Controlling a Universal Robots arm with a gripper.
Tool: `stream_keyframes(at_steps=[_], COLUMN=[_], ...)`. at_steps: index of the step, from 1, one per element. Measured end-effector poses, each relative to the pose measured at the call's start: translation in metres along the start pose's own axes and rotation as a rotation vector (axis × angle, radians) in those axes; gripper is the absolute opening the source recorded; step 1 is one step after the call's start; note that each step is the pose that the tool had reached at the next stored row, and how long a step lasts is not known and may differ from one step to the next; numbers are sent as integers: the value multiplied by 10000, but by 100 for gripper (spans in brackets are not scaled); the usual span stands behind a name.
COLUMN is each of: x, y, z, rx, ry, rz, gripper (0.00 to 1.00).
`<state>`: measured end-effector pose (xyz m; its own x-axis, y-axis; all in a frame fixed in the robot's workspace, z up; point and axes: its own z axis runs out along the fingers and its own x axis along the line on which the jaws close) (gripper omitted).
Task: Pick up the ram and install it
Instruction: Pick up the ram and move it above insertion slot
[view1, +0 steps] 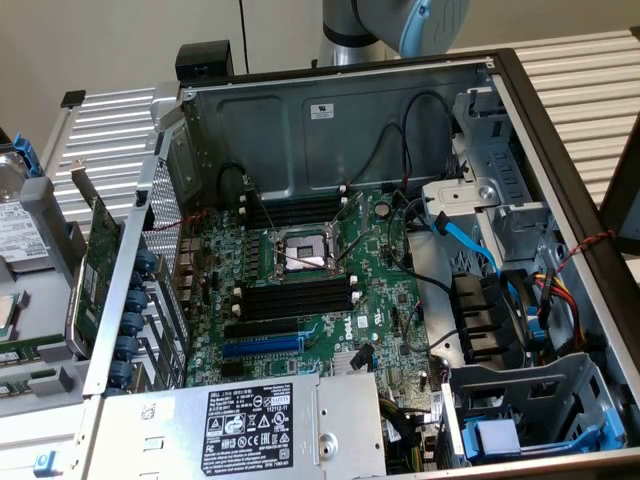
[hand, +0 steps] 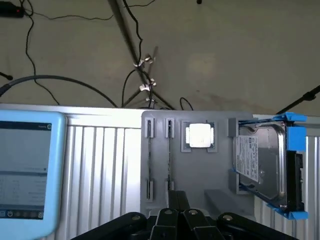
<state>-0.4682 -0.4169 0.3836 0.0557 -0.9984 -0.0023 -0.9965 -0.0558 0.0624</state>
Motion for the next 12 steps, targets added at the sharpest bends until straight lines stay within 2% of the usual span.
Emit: stream_keyframes(at_steps=[12], x=[0], y=[0], z=[0], rx=[-5], ry=[136], rz=[-2182], gripper=[11])
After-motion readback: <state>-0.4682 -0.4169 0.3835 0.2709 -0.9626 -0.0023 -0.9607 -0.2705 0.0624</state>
